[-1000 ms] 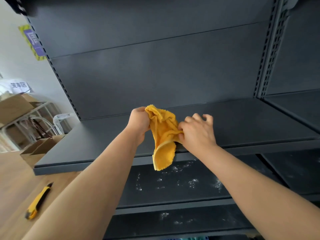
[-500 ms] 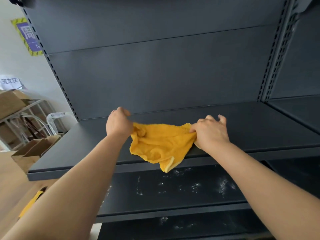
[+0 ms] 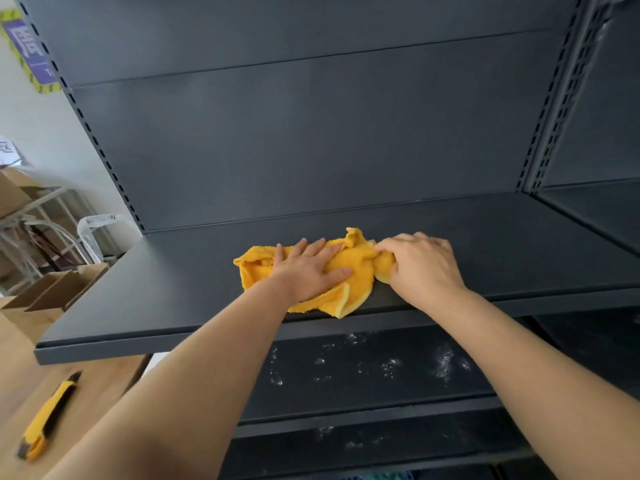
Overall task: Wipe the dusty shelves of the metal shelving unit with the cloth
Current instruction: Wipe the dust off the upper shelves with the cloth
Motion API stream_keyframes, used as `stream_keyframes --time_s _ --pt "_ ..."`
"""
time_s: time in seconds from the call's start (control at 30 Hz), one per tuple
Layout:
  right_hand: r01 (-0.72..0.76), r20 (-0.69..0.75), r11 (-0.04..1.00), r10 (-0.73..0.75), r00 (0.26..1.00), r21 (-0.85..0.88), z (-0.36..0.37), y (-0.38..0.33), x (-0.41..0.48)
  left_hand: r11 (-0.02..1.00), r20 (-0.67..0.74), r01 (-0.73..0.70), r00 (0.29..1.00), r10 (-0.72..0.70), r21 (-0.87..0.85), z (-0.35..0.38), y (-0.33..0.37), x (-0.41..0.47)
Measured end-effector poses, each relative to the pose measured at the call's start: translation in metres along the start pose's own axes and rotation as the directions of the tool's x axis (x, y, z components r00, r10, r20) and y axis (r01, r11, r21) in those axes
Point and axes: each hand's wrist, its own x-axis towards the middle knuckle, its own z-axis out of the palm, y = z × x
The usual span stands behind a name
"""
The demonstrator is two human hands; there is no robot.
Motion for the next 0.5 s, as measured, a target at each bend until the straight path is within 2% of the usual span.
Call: stream_keyframes --time_s 0.13,0.27,0.33,0.4,0.47,0.5 --pt "0.028 0.048 1.000 -0.028 0.998 0.010 0.007 -0.014 0.002 0.981 -0.047 0.189 0.981 -0.190 -0.038 0.002 -0.033 0.000" --pt "0.011 0.081 1.000 -0.010 0.997 -0.007 0.012 -0.024 0.008 0.920 -0.065 0.377 0.921 -0.385 -0.103 0.000 -0.070 -0.003" --pt "-0.005 0.075 1.000 0.006 0.997 -0.013 0.014 -0.024 0.010 0.900 -0.123 0.412 0.895 -0.429 -0.143 0.000 -0.079 -0.003" --pt "-0.024 0.068 1.000 0.024 0.997 -0.010 0.015 -0.021 0.010 0.951 -0.184 0.281 0.936 -0.301 -0.128 0.001 -0.078 -0.003" --pt "-0.048 0.067 0.999 0.048 0.997 -0.010 0.016 -0.013 0.009 0.994 -0.128 0.099 0.986 -0.105 -0.056 0.000 -0.070 0.000" --pt "-0.063 0.067 0.998 0.064 0.996 -0.008 0.016 -0.008 0.008 0.997 -0.085 0.073 0.993 -0.075 -0.034 0.000 -0.066 0.003"
